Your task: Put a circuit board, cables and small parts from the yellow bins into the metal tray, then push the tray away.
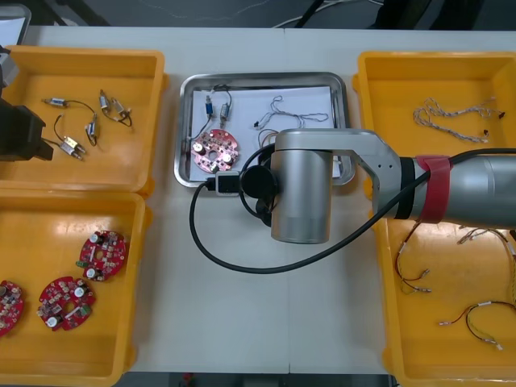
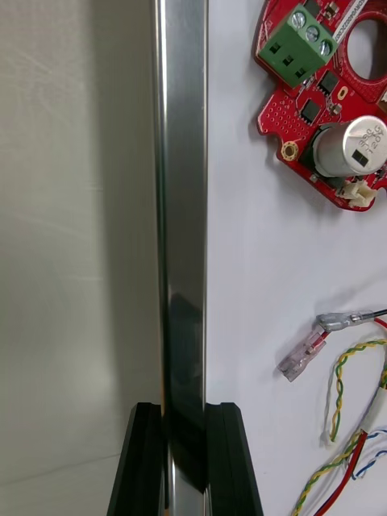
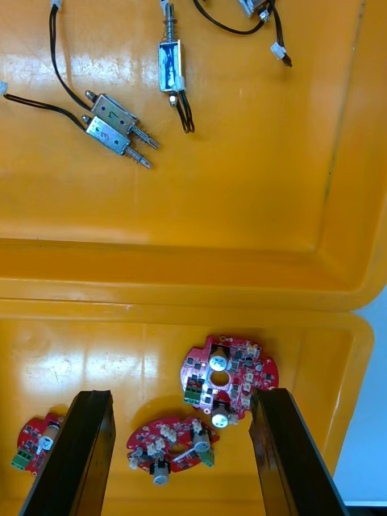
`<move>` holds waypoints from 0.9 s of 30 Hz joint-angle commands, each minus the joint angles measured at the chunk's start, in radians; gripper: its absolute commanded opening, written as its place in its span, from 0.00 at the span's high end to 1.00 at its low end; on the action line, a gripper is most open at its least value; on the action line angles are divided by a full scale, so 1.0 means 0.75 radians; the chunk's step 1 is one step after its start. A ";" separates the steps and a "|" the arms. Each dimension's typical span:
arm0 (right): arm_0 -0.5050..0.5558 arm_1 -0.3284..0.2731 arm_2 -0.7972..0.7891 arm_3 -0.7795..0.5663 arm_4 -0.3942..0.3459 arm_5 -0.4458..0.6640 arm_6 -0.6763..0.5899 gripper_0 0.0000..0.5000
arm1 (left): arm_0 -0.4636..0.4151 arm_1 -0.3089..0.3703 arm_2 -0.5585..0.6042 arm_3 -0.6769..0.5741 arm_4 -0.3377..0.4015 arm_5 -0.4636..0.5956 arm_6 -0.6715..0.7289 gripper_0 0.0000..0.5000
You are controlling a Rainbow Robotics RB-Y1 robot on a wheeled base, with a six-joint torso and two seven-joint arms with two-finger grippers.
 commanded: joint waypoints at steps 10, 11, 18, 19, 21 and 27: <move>-0.117 -0.016 0.012 0.094 0.023 -0.107 0.082 1.00 | 0.013 0.056 0.032 -0.009 -0.012 0.011 -0.110 0.00; -0.123 -0.016 0.012 0.107 0.023 -0.117 0.085 1.00 | 0.013 0.056 0.032 -0.009 -0.012 0.011 -0.110 0.00; -0.136 -0.016 0.012 0.168 0.031 -0.222 0.101 1.00 | 0.013 0.056 0.032 -0.009 -0.012 0.011 -0.110 0.00; -0.136 -0.016 0.012 0.191 0.031 -0.260 0.103 1.00 | 0.013 0.056 0.032 -0.009 -0.012 0.011 -0.110 0.00; -0.136 -0.016 0.012 0.236 0.031 -0.332 0.107 1.00 | 0.013 0.056 0.032 -0.009 -0.012 0.011 -0.110 0.00; -0.140 -0.012 0.012 0.309 0.031 -0.436 0.117 1.00 | 0.013 0.056 0.032 -0.009 -0.012 0.011 -0.110 0.00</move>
